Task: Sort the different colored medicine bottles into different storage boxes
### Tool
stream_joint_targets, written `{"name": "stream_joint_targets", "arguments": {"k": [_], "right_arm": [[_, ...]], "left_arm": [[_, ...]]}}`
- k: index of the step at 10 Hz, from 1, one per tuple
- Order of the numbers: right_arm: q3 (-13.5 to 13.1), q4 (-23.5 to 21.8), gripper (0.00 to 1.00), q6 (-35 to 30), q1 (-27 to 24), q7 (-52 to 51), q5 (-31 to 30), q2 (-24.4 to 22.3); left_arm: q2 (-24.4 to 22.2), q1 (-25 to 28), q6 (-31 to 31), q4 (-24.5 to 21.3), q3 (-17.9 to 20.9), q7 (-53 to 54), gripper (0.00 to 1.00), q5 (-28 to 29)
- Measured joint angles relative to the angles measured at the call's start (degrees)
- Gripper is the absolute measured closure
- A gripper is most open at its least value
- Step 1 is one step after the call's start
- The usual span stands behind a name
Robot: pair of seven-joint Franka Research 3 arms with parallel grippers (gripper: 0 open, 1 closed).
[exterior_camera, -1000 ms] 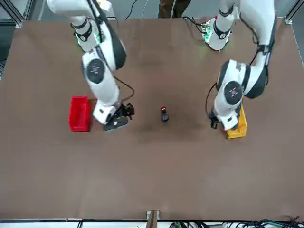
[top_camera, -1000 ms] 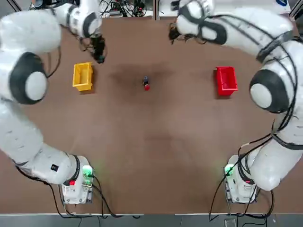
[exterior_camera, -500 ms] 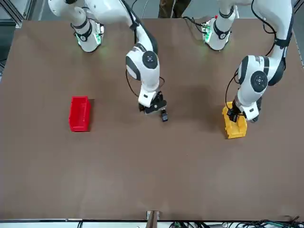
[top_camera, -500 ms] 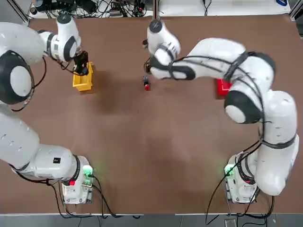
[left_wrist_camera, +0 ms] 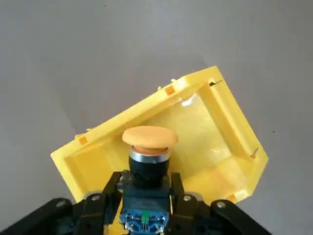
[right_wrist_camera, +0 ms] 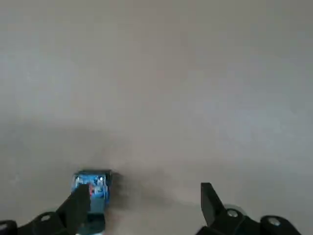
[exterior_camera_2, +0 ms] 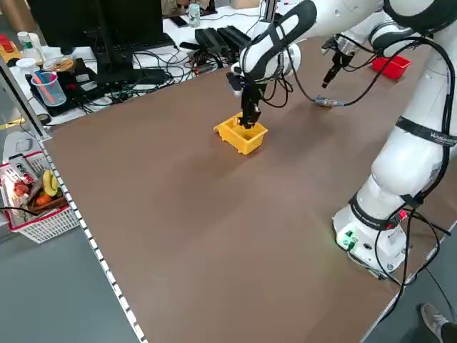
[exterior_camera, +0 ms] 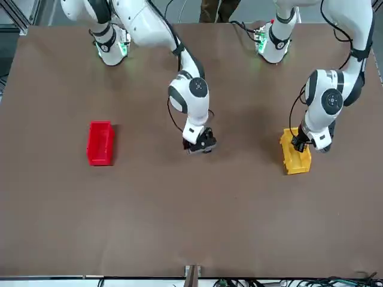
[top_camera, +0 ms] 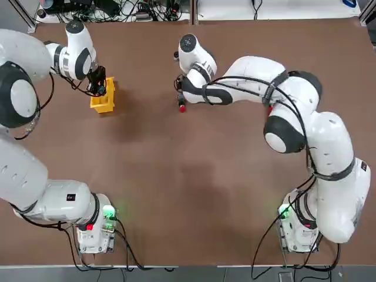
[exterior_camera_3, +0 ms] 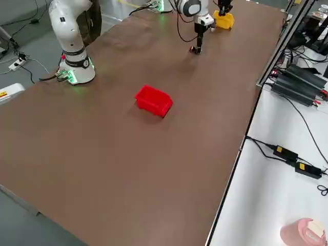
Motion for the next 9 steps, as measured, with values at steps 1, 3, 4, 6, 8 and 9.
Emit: {"name": "stream_joint_targets", "arguments": {"k": [1,3,4,6,8,9], "right_arm": [[0.1,1.4,0.0,0.2,0.3,0.9,0.0,1.1],[0.3,3.0,0.0,0.2,1.4,2.0,0.0,2.1],[0.4,3.1,0.0,0.2,2.2,2.8,0.0,2.5],[0.4,3.2,0.0,1.4,4.2,3.9,0.0,4.3],[0.4,3.2,0.0,1.7,4.9,4.7,0.0,5.1],[0.4,3.2,0.0,1.7,4.9,5.1,-0.1,5.1]], "left_arm": [[0.0,0.0,0.0,0.0,-0.1,0.1,0.45,0.0],[-0.2,0.0,0.3,0.3,-0.1,0.3,0.19,0.0],[-0.9,0.0,0.3,1.1,-0.1,0.7,0.04,0.0],[-5.6,0.0,-5.1,4.2,-0.1,4.3,0.0,0.0],[-11.5,0.0,-17.4,9.9,-0.2,12.4,0.0,-1.2],[-13.0,-0.1,-24.2,14.5,-0.4,16.4,0.0,-2.4]]}}
